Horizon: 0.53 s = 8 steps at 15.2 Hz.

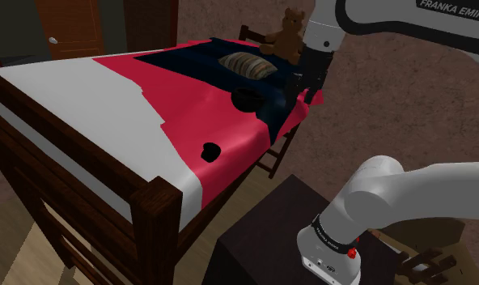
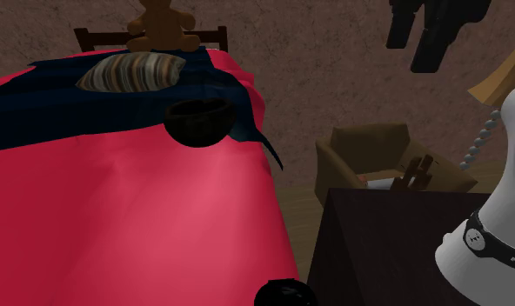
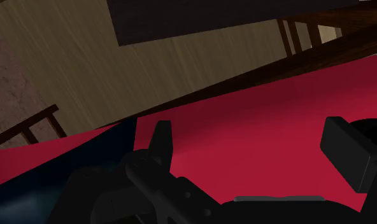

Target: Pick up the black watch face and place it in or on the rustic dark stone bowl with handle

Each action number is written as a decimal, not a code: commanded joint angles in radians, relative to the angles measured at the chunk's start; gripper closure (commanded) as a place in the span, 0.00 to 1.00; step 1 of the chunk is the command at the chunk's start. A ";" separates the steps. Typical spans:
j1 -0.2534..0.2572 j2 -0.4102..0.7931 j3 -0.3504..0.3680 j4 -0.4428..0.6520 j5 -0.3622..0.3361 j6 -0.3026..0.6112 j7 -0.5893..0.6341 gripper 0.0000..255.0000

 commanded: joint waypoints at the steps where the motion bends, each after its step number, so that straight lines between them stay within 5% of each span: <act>1: 0.000 0.000 0.000 0.000 0.000 0.000 0.000 0.00; 8: 0.047 0.119 0.082 -0.078 0.076 0.213 0.079 0.00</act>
